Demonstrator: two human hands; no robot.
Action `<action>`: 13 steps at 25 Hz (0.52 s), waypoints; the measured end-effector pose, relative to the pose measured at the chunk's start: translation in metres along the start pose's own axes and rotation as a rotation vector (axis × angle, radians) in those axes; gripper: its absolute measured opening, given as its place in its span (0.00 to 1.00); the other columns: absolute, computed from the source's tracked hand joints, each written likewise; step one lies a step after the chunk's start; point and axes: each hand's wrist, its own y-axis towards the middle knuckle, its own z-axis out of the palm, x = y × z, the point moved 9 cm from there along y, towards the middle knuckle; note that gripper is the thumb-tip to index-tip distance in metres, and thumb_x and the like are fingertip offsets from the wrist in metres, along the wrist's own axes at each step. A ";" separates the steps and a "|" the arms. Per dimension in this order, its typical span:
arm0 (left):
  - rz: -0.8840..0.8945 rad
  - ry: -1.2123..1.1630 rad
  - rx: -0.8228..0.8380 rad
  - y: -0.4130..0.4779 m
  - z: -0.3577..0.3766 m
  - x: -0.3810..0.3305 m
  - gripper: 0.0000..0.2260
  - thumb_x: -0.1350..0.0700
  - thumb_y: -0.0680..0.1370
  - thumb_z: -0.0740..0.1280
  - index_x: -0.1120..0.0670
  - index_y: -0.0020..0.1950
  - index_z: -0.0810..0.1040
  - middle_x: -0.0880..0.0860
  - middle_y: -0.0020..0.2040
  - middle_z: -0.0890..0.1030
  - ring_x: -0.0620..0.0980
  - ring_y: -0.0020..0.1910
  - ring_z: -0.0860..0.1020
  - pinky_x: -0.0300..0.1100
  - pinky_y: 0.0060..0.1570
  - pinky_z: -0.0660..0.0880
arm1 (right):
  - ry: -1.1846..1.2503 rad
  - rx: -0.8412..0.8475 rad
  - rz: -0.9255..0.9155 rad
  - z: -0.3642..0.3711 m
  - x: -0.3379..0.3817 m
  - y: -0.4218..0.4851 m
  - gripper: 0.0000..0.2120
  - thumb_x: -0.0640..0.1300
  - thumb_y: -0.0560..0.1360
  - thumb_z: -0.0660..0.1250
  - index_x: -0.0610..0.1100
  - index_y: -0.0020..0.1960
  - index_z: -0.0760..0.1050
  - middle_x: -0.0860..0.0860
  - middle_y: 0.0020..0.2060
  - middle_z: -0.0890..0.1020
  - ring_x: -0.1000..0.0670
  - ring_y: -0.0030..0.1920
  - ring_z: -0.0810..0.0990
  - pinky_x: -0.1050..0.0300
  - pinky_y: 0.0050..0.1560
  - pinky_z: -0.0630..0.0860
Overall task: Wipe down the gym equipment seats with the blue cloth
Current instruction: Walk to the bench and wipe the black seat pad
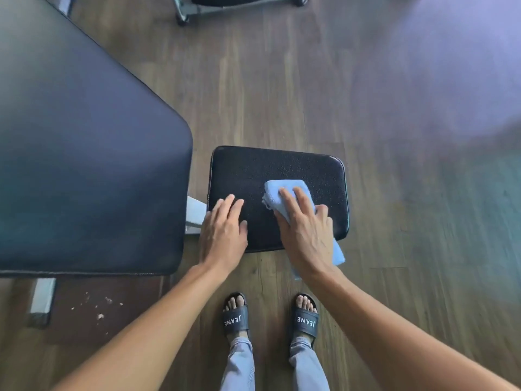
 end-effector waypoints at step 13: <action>0.178 0.151 -0.217 0.068 0.026 -0.013 0.23 0.47 0.83 0.51 0.54 0.76 0.62 0.52 0.77 0.62 0.54 0.77 0.59 0.57 0.74 0.56 | -0.129 -0.027 0.060 0.039 -0.046 0.007 0.27 0.63 0.79 0.52 0.58 0.77 0.55 0.52 0.78 0.54 0.43 0.77 0.52 0.41 0.75 0.52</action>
